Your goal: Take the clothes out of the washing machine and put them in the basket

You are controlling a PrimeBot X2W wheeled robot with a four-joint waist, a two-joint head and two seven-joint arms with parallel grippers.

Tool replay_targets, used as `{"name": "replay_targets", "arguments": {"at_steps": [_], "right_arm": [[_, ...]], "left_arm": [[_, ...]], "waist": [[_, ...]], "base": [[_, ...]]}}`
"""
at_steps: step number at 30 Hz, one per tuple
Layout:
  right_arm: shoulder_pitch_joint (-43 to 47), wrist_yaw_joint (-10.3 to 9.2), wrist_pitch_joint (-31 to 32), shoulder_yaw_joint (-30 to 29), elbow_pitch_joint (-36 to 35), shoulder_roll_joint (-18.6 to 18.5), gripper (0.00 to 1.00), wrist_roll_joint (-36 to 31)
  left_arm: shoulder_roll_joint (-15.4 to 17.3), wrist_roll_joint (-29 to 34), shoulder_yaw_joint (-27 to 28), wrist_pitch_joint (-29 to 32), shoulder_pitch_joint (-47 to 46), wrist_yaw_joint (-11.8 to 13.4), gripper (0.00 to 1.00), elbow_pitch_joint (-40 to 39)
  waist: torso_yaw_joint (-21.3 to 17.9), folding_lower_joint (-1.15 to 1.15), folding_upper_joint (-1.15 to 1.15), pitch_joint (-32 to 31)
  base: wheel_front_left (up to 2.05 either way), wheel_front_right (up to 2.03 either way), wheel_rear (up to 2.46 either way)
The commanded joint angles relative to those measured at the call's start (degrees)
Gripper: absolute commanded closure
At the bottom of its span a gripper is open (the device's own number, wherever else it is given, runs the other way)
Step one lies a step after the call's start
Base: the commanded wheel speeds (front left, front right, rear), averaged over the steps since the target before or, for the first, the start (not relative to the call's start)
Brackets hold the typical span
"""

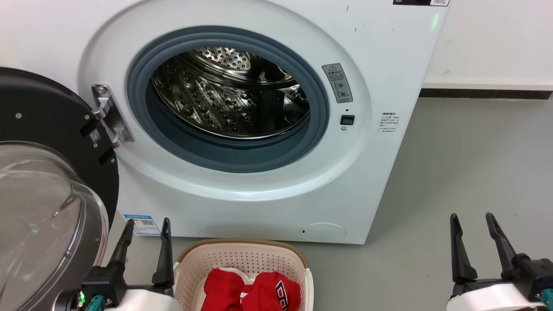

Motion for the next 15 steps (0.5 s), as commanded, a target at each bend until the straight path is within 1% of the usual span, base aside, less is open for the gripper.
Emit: {"name": "replay_targets", "arguments": {"at_steps": [1, 9, 15], "right_arm": [[0.53, -0.04, -0.13, -0.05, -0.26, -0.02, 0.0, 0.22], [1.29, -0.04, -0.14, -0.06, -0.34, -0.03, 0.0, 0.96], [1.48, -0.04, -0.13, -0.22, -0.21, -0.02, 0.0, 0.97]], "left_arm": [[-0.19, 0.45, 0.42, -0.14, 0.5, -0.43, 0.0, -0.12], [-2.21, 3.88, 3.67, -0.15, 1.48, -3.26, 0.0, 0.29], [-3.34, 5.05, 5.08, -0.15, 1.87, -4.46, 0.0, 1.16]], "waist": [[-0.03, 0.01, 0.0, -0.16], [-0.18, 0.01, 0.0, -1.03], [-0.44, 0.01, 0.0, -1.3]], "base": [[0.0, 0.0, 0.0], [0.0, 0.0, 0.0], [0.0, 0.0, 0.0]]}}
